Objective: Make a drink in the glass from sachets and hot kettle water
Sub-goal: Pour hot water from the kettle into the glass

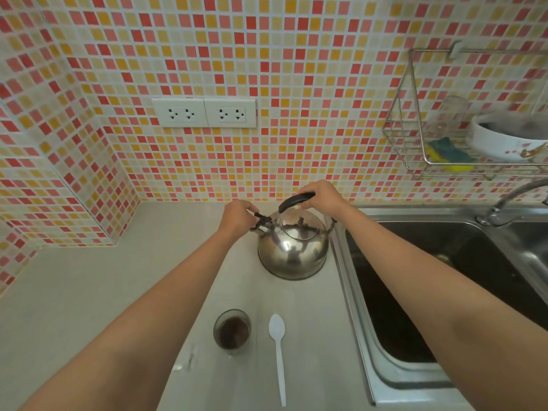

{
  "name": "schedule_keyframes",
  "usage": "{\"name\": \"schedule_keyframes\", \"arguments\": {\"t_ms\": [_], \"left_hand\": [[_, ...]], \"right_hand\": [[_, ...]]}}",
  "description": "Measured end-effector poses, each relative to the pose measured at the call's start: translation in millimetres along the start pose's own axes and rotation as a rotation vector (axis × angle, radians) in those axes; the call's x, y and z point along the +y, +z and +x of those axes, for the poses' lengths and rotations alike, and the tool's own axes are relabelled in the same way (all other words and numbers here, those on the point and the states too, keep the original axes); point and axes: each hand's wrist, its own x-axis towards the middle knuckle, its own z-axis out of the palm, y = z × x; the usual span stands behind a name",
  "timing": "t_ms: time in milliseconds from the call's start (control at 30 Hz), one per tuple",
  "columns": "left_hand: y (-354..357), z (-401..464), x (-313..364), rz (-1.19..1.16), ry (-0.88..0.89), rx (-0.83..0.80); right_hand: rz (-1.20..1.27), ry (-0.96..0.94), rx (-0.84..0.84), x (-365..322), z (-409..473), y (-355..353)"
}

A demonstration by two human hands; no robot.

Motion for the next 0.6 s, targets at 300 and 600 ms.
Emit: {"name": "schedule_keyframes", "arguments": {"t_ms": [300,600], "left_hand": [[4.4,7.6,1.0,-0.001,-0.004,0.004],[-10.3,-8.2,-19.4,0.003,0.053,-0.056]], "right_hand": [[-0.057,0.009,0.056,2.5,3.8,2.8],[-0.242,0.017,0.138,-6.2,-5.7,10.2]]}}
